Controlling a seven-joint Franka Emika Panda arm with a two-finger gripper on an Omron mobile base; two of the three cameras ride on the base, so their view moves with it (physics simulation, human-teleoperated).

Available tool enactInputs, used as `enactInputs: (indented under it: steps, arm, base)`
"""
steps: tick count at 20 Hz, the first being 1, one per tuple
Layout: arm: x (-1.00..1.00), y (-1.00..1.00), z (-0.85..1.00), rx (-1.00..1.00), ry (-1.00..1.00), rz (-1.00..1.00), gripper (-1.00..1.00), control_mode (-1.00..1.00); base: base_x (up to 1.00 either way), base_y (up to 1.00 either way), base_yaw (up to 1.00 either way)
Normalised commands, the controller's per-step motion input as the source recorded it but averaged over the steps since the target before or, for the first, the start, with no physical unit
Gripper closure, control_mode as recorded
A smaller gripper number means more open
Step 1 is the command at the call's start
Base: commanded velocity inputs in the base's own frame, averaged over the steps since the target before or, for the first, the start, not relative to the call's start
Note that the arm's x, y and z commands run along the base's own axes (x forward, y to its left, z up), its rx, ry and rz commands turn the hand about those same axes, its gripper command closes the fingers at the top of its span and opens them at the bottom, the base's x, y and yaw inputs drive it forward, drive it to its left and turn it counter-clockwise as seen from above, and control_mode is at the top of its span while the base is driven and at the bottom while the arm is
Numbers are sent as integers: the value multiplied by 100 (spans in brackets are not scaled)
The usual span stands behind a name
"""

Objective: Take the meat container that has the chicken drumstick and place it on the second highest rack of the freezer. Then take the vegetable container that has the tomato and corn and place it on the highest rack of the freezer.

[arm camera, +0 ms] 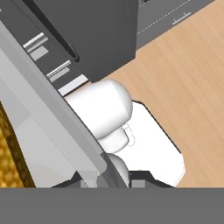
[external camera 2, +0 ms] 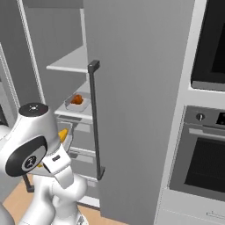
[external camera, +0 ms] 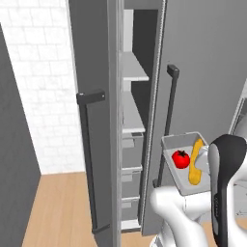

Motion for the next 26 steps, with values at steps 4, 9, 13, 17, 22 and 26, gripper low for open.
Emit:
enactInputs:
  steps: [4, 9, 13, 17, 22, 26]
  arm:
    - [0, 0, 0, 0, 0, 0, 100, 100]
    - [0, 0, 0, 0, 0, 0, 100, 100]
    - [0, 0, 0, 0, 0, 0, 100, 100]
    - [0, 0, 0, 0, 0, 0, 100, 100]
    - [0, 0, 0, 0, 0, 0, 100, 100]
    - [0, 0, 0, 0, 0, 0, 100, 100]
  base:
    - [51, -13, 3]
    - [4, 20, 6]
    - [-16, -1, 1]
    - [0, -15, 0]
    - [13, -18, -2]
    - [-23, -34, -6]
